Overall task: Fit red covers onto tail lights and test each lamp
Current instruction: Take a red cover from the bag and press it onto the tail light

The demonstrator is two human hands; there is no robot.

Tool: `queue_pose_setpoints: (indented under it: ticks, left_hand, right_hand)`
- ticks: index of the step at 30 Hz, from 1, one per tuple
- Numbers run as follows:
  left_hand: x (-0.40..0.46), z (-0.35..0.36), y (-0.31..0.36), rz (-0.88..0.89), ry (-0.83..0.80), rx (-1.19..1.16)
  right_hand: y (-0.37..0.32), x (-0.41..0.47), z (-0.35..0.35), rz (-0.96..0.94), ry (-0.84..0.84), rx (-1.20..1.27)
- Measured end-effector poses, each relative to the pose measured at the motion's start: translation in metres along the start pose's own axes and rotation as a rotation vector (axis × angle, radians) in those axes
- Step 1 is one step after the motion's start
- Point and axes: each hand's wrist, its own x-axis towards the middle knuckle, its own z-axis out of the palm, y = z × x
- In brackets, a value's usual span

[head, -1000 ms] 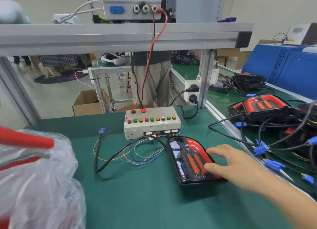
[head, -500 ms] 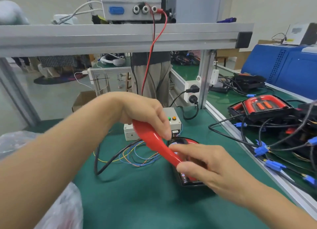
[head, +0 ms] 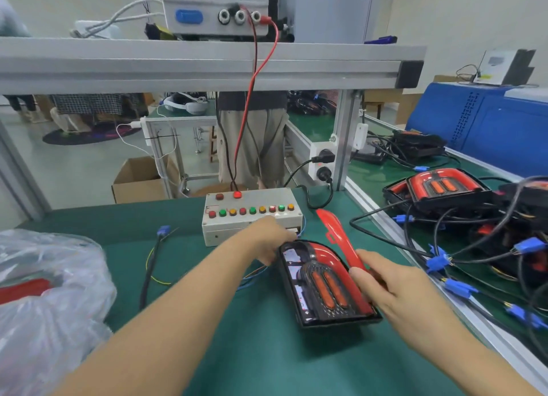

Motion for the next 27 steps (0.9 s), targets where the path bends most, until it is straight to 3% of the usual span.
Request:
queue_pose_setpoints:
  ticks: [6, 8, 14, 16, 22, 27]
  left_hand:
    - [0.003, 0.014, 0.004, -0.027, 0.044, 0.192]
    - [0.000, 0.017, 0.002, -0.058, 0.027, -0.003]
    - [-0.015, 0.030, -0.010, -0.060, 0.003, -1.041]
    - [-0.022, 0.032, -0.012, -0.088, -0.024, -1.272]
    - [-0.034, 0.035, -0.019, -0.077, 0.016, -1.359]
    - [-0.044, 0.038, -0.020, -0.020, 0.062, -1.413]
  right_hand:
    - [-0.004, -0.005, 0.004, -0.010, 0.033, -0.056]
    - [-0.005, -0.006, 0.003, -0.012, 0.045, -0.079]
    - [-0.009, -0.014, 0.005, -0.018, 0.049, -0.085]
    - [-0.015, -0.017, 0.010, -0.047, 0.047, -0.135]
    - [-0.034, -0.021, 0.035, -0.317, 0.173, -0.508]
    - [-0.035, -0.018, 0.051, -0.304, 0.228, -0.612]
